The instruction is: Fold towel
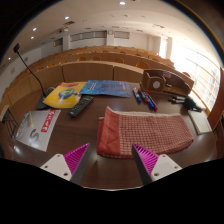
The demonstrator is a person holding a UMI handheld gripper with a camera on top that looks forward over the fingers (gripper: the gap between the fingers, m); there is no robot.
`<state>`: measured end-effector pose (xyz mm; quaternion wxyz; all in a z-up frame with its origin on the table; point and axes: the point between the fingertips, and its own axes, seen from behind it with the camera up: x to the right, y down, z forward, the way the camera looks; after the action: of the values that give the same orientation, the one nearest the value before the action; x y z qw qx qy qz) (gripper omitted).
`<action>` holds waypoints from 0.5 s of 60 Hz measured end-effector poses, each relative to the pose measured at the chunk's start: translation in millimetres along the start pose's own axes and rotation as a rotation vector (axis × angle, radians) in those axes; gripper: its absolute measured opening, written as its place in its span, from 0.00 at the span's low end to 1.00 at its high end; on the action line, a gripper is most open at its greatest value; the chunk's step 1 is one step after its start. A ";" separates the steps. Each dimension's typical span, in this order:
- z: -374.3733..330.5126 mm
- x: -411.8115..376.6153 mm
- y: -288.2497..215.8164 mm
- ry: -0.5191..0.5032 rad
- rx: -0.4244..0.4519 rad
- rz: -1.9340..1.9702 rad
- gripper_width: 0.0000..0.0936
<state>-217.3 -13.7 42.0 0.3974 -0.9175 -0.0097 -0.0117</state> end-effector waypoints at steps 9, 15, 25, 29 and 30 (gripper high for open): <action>68.2 7.4 -14.9 0.070 -0.033 -0.057 0.90; 91.9 3.7 -16.9 0.074 -0.043 -0.067 0.80; 99.2 2.0 -23.4 0.049 -0.029 -0.083 0.42; 101.5 11.0 -26.2 0.067 -0.013 -0.090 0.14; 101.7 12.1 -26.5 0.070 -0.009 -0.081 0.13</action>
<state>-204.5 78.7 -7.9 0.3924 -0.9172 -0.0330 -0.0601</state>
